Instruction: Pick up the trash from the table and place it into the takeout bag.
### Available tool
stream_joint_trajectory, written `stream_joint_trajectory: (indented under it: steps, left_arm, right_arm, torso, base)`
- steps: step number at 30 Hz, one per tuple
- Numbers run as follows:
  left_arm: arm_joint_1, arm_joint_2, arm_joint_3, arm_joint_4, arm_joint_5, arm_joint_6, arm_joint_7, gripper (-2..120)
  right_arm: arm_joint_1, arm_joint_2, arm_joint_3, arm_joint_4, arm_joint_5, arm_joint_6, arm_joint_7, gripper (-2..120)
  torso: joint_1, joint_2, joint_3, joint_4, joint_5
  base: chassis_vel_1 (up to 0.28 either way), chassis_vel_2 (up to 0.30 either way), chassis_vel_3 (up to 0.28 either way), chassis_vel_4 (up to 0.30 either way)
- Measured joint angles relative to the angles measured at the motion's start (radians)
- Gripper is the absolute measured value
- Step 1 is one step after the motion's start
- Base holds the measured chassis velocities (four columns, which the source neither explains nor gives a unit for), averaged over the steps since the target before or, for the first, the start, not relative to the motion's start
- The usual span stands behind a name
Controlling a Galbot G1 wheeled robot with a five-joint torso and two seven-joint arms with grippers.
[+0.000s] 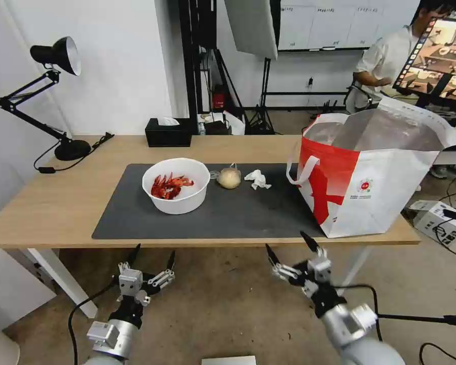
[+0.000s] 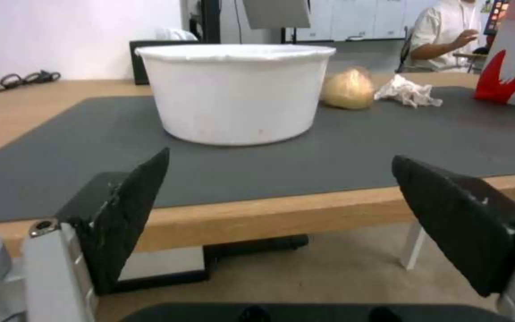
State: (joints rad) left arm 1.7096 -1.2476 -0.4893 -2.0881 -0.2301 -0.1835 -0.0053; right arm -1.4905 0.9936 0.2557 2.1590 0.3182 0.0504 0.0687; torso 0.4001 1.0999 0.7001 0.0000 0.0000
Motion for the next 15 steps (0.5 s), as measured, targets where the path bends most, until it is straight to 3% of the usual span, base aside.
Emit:
stream_joint_trajectory:
  steps: [5, 15]
  left_arm:
    - [-0.006, 0.01, 0.0, 0.001, -0.016, 0.013, 0.0, 100]
    - [-0.007, 0.024, -0.024, 0.0, -0.053, 0.042, -0.001, 100]
  right_arm:
    - [0.154, -0.018, -0.105, -0.049, 0.023, -0.059, 0.066, 100]
    - [0.494, 0.066, -0.345, -0.211, 0.09, -0.174, 0.333, 100]
  torso:
    - [0.0, 0.0, 0.0, 0.0, 0.0]
    - [0.0, 0.0, 0.0, 0.0002, 0.0]
  base:
    - [0.0, 0.0, 0.0, 0.0]
    - [0.0, 0.0, 0.0, 0.0]
